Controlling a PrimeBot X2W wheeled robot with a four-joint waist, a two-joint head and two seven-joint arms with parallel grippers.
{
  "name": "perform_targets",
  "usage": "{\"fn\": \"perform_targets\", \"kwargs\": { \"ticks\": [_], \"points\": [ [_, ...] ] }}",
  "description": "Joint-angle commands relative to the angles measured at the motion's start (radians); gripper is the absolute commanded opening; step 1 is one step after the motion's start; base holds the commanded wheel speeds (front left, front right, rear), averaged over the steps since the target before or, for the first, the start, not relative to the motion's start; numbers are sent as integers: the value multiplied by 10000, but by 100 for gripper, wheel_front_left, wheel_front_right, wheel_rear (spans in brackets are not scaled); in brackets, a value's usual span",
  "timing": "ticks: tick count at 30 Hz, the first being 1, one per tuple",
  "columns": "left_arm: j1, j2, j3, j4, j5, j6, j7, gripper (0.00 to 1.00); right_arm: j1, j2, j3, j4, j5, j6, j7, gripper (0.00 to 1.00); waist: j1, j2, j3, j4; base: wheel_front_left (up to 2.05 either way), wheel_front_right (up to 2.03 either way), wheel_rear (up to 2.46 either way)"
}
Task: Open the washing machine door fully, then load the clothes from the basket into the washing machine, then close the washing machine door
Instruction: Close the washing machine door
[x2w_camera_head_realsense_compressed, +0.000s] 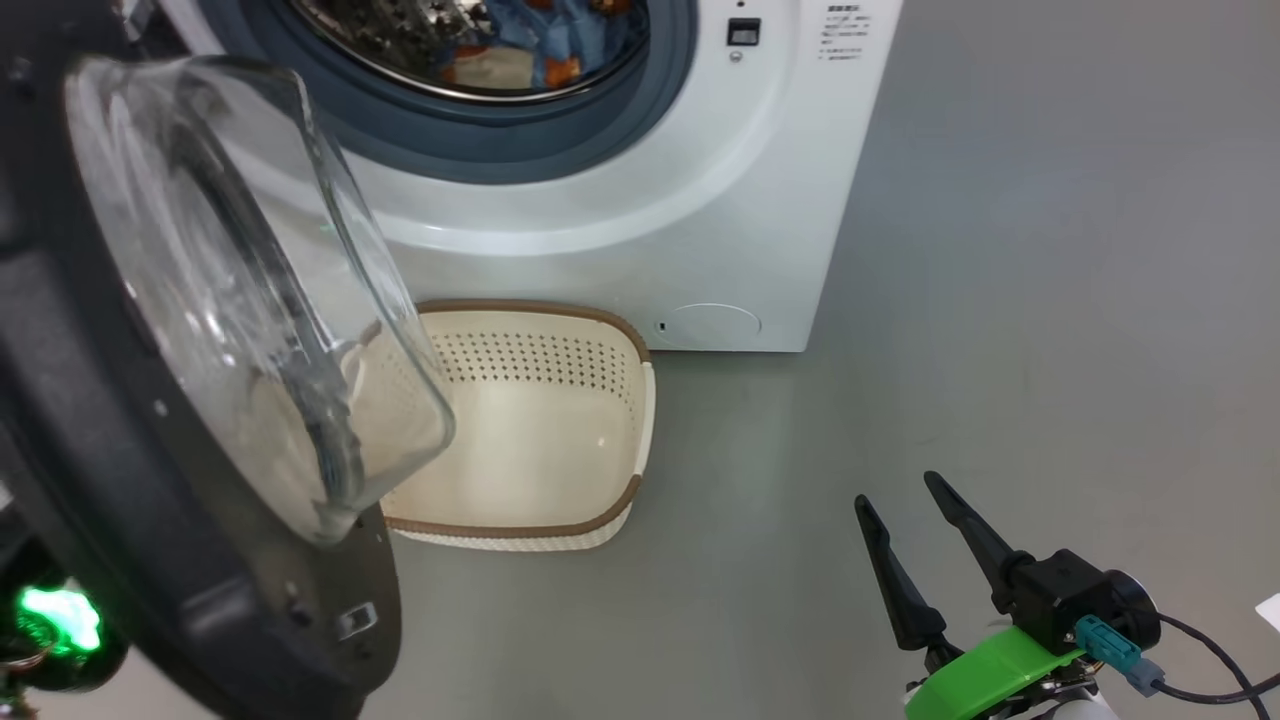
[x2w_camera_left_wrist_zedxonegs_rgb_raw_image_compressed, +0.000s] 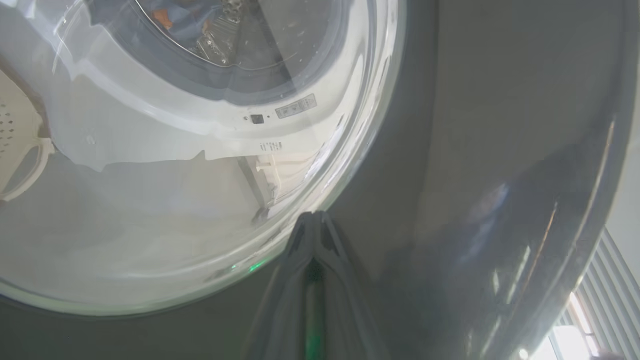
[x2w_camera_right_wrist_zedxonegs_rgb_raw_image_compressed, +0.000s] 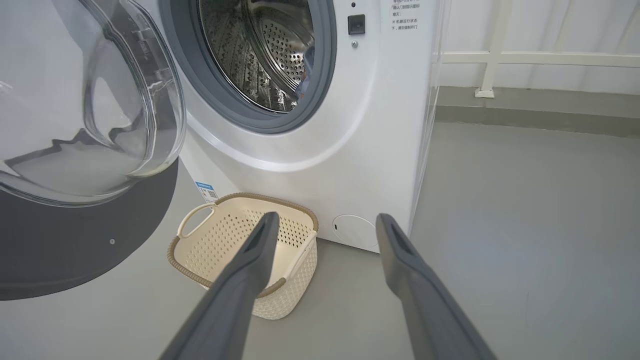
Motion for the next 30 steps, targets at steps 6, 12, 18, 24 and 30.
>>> {"fn": "perform_targets", "kwargs": {
  "ticks": [6,12,18,24,30],
  "points": [
    [-727,-309,-307,-488,34,-382,-15,0,-341,96,207,-106,135,14,-192,100,0,0,-8,-361,0,0,0],
    [-919,-796,-770,-307,584,-737,-389,0,-420,136,201,-64,149,14,-210,100,0,0,45,-639,0,0,0],
    [-1168,-1140,-974,-121,524,-905,-641,0,-416,153,136,-94,151,14,-215,100,0,0,17,-897,0,0,0],
    [-1383,-1357,-1166,33,432,-1055,-978,0,-404,166,152,-165,157,14,-216,100,0,0,-19,-1247,0,0,0],
    [-1548,-1444,-1407,125,377,-1123,-1234,0,-339,175,152,-205,168,14,-217,100,0,0,-29,-1545,0,0,0]
  ]
}}
